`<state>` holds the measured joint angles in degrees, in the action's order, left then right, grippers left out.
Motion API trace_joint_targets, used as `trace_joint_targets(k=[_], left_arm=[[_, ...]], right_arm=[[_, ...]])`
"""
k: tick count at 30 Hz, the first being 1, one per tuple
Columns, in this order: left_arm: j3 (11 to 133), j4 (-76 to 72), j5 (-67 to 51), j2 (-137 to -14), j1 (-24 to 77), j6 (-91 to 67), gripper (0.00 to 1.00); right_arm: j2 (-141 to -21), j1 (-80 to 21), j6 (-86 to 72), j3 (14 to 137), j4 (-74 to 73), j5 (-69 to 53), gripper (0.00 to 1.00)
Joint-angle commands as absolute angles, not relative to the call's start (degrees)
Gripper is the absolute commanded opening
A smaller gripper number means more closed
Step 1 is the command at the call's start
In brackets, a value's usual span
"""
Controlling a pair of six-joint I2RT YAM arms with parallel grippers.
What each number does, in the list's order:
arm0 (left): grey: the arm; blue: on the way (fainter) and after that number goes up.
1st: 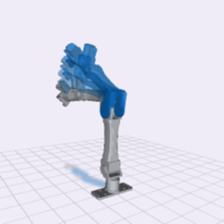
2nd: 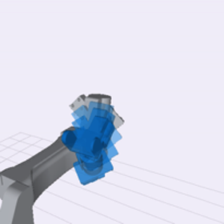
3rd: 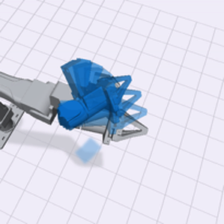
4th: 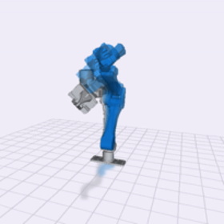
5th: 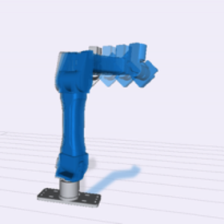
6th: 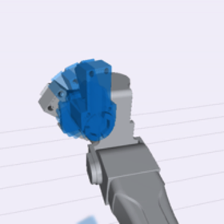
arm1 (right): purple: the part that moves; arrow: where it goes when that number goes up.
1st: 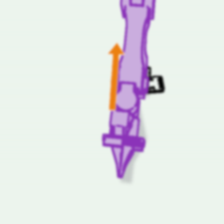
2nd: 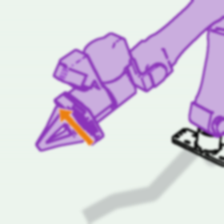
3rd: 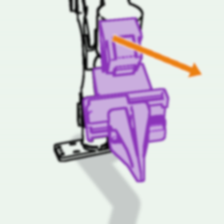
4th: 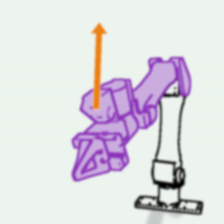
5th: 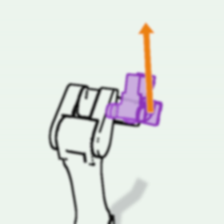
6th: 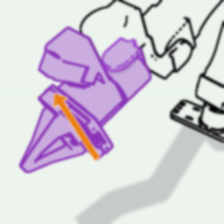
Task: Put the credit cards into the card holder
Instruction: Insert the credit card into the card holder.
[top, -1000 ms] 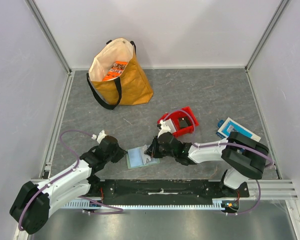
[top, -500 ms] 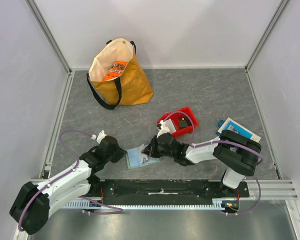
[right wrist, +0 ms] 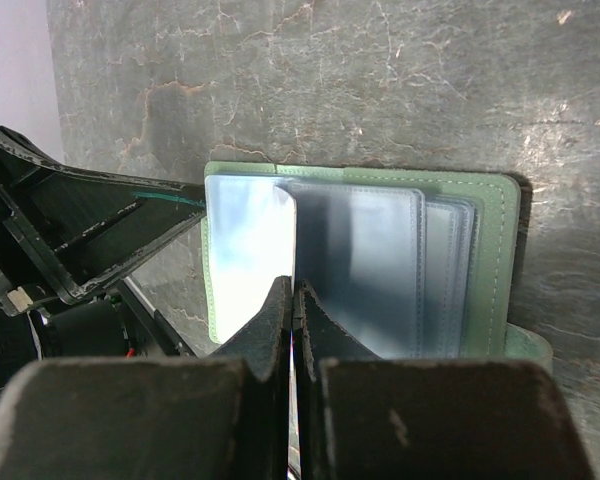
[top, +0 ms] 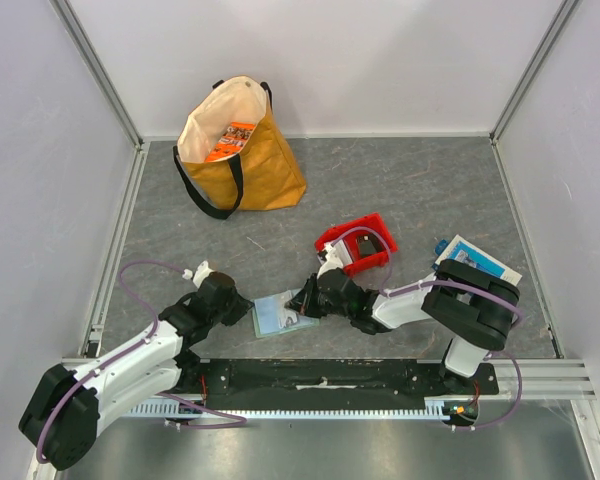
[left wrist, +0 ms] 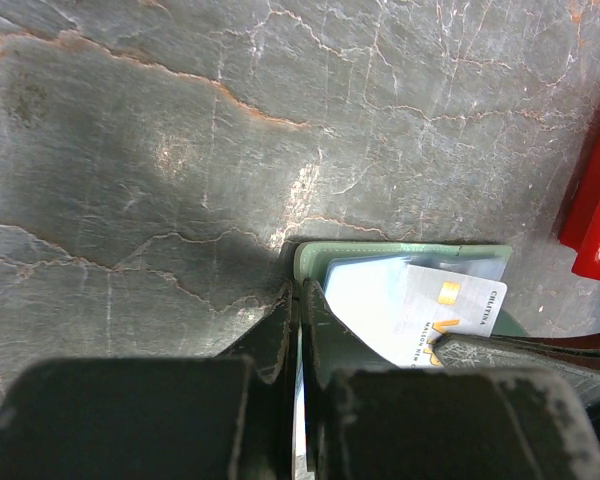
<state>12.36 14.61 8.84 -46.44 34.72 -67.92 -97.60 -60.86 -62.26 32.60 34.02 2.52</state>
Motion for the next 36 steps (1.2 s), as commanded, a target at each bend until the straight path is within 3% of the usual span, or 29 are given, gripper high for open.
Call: trace_joint_targets(k=[1, 22, 26, 31, 34, 36], left_arm=[[11.43, 14.33, 7.91, -47.11, 34.8, -67.94, 0.02], [11.51, 14.15, 8.09, -47.11, 34.72, -66.36, 0.02], [11.51, 14.32, 8.09, -47.02, 34.8, -66.62, 0.02], [11.51, 14.85, 8.26, -45.88, 34.8, -66.88, 0.02], [11.43, 15.29, 8.35, -44.92, 34.89, -66.97, 0.02], [11.25, 15.29, 8.44, -44.47, 34.72, -67.06, 0.02]], right_arm=[[-100.28, -61.26, -62.93, 33.04, 28.04, 0.44, 0.0], [-104.06, -63.46, -63.99, 36.64, 26.03, -0.53, 0.01], [-102.58, -63.81, -61.35, 39.37, 20.41, -0.35, 0.12], [-96.87, -63.81, -57.4, 42.71, 6.97, 8.07, 0.43], [-94.31, -63.81, -55.29, 44.2, 2.91, 11.42, 0.52], [-94.04, -63.81, -54.32, 45.35, 1.76, 11.16, 0.53]])
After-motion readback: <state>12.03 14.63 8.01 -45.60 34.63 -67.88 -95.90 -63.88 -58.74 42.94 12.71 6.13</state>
